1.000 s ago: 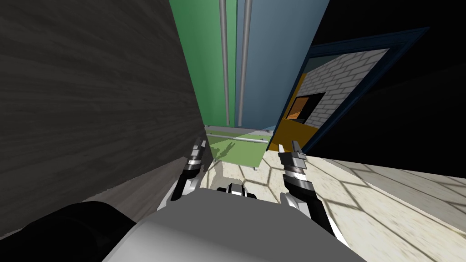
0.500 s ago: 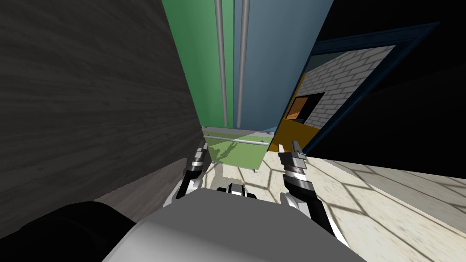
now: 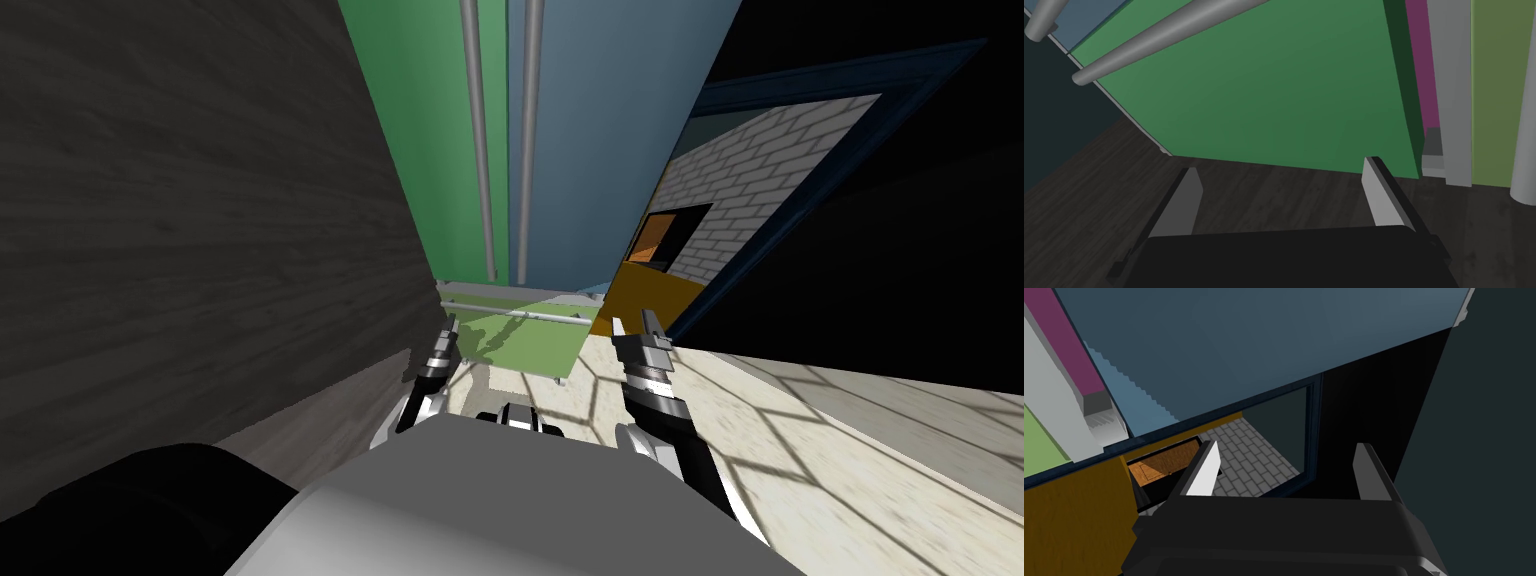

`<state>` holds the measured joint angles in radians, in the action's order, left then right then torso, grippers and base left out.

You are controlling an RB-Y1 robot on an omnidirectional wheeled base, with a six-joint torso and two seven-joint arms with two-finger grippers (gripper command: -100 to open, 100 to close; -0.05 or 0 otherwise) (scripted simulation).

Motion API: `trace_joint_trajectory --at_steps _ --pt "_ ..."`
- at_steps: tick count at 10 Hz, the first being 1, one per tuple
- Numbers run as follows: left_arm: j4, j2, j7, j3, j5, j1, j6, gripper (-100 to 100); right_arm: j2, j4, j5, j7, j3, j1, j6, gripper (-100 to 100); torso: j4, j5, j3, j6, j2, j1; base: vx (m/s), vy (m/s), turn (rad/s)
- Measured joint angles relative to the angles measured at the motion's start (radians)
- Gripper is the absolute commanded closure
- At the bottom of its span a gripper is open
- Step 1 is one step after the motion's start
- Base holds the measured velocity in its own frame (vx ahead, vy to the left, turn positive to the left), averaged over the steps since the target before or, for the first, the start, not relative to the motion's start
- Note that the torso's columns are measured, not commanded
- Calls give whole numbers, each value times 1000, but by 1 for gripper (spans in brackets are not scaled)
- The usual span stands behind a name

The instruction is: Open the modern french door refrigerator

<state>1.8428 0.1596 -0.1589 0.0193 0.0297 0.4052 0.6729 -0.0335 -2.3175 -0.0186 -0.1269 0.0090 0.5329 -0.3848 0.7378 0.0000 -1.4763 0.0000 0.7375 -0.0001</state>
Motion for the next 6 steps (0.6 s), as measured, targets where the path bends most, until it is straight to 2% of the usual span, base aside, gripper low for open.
trace_joint_trajectory --at_steps 6 --pt "-161 3 -19 -5 -31 -52 70 -100 0 0 0 0 0 0 0 0 0 0 0 0 0 0 94 -19 -13"
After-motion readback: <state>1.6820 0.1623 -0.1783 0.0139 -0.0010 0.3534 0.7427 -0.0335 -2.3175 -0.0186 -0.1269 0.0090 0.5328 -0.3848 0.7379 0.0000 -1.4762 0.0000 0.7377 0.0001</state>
